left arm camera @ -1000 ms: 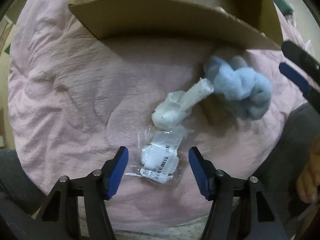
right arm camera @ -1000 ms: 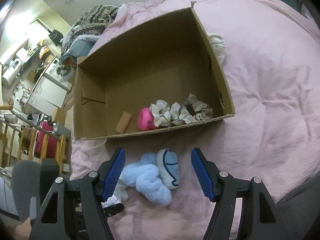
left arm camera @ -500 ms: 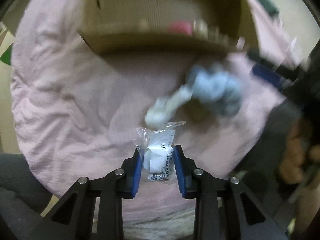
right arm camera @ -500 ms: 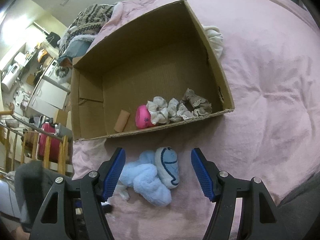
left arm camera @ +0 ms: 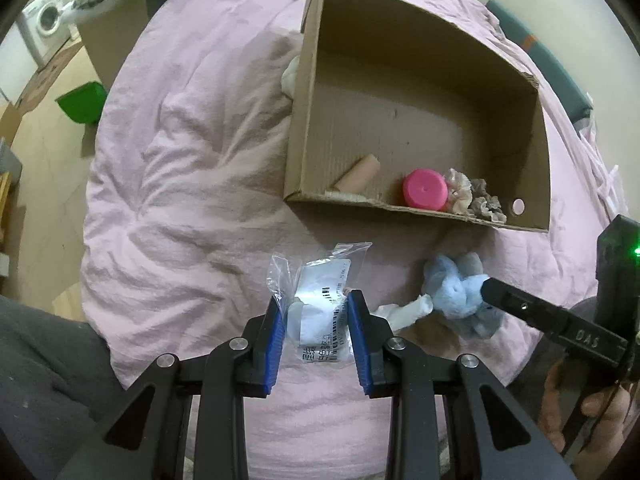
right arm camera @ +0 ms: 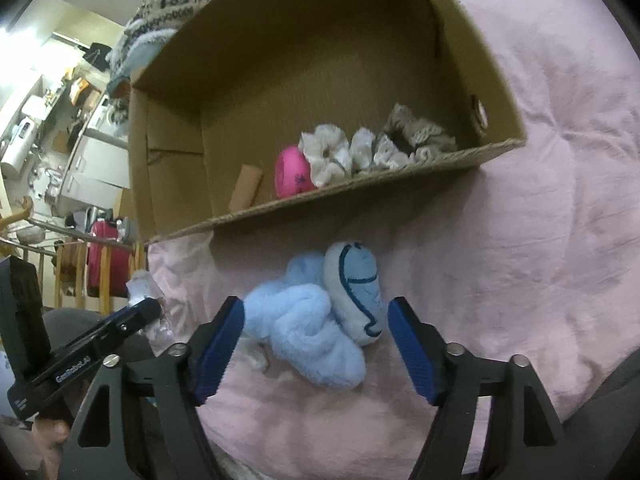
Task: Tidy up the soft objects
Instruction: 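Lift the light-blue plush toy with the right tool toward the box, then release the blue plush into the box with the right tool while the left tool drops the wrapped item in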
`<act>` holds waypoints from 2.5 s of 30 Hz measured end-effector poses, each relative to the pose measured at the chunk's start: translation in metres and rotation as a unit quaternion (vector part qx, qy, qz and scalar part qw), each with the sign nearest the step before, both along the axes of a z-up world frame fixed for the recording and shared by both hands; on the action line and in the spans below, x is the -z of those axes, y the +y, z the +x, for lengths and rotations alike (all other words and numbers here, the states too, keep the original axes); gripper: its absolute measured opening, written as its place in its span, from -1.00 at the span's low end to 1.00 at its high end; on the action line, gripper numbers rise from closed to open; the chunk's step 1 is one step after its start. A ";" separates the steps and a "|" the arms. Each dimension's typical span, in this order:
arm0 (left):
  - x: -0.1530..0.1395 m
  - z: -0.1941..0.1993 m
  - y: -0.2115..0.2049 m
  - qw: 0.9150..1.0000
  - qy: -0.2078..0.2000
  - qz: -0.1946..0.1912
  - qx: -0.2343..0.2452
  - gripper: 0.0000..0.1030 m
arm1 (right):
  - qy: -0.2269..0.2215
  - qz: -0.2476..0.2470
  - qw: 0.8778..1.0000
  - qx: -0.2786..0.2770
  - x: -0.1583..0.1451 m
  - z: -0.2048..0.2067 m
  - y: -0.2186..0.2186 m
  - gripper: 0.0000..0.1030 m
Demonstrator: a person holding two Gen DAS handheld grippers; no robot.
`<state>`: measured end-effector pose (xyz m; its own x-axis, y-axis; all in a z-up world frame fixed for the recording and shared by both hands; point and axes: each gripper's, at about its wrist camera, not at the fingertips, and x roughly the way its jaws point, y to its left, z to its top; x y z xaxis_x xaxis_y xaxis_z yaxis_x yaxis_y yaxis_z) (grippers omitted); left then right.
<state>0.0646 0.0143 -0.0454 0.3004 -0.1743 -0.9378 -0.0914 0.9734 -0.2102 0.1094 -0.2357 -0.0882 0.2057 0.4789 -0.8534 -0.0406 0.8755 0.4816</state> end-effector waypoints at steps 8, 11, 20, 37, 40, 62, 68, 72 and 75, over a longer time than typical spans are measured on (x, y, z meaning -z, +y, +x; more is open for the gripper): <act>0.003 0.000 -0.002 1.000 -0.003 0.007 -0.002 -0.46 | 0.070 0.012 0.997 0.002 0.040 0.010 0.012 0.58; 0.003 0.000 -0.004 1.000 -0.006 0.013 -0.002 -0.46 | 0.080 0.018 0.997 0.006 0.049 0.011 0.014 0.58; 0.006 0.001 -0.007 1.000 -0.008 0.022 0.000 -0.46 | 0.067 -0.004 0.997 -0.034 0.046 0.009 0.028 -0.19; -0.016 -0.011 0.013 0.997 -0.056 0.031 -0.035 -0.46 | -0.034 0.030 0.999 -0.018 -0.028 -0.021 -0.003 -0.31; -0.026 -0.016 0.013 0.996 -0.074 0.027 -0.033 -0.47 | -0.049 0.036 0.998 -0.026 -0.045 -0.028 -0.008 -0.31; -0.078 0.054 -0.015 0.983 -0.179 0.031 0.017 -0.47 | -0.187 0.050 0.981 0.004 -0.100 0.032 -0.025 -0.31; -0.044 0.072 -0.034 0.984 -0.167 0.046 0.032 -0.47 | -0.161 0.035 0.986 0.015 -0.065 0.046 -0.027 -0.31; -0.032 0.076 -0.038 0.986 -0.157 0.043 0.036 -0.47 | -0.153 0.019 0.988 0.007 -0.055 0.051 -0.022 -0.30; -0.028 0.077 -0.037 0.985 -0.158 0.056 0.034 -0.47 | -0.144 0.009 0.990 -0.002 -0.048 0.051 -0.017 -0.29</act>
